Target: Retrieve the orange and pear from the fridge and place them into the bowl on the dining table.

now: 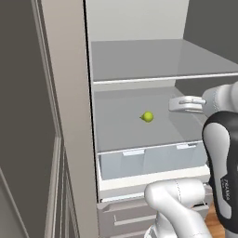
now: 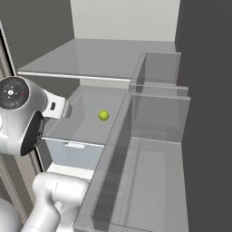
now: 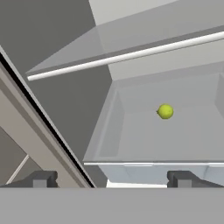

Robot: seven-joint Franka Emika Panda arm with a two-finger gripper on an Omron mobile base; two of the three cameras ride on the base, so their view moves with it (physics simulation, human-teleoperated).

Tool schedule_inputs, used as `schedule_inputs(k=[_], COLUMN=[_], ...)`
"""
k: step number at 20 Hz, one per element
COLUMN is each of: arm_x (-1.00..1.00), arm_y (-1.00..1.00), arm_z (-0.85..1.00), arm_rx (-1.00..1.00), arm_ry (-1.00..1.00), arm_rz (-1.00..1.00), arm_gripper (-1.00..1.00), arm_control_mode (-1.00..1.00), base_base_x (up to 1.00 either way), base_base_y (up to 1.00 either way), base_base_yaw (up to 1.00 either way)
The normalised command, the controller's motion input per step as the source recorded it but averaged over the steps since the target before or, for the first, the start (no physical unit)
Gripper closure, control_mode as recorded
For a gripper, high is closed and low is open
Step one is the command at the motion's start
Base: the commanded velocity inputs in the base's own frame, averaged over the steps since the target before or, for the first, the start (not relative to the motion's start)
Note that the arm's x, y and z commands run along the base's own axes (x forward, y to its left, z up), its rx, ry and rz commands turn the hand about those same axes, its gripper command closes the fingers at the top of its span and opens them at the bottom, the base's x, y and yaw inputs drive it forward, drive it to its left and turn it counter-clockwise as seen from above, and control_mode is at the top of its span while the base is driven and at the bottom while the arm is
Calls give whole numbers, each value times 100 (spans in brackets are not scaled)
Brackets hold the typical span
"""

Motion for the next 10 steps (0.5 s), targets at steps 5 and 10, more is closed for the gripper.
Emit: schedule_inputs(k=[5,10], arm_x=[0,0], arm_y=[0,0], arm_z=[0,0], arm_rx=[0,0], arm_ry=[0,0], arm_rz=[0,0], arm_gripper=[-100,-100], arm_control_mode=[100,100], base_base_x=[16,13], base_base_y=[0,0], base_base_yaw=[0,0])
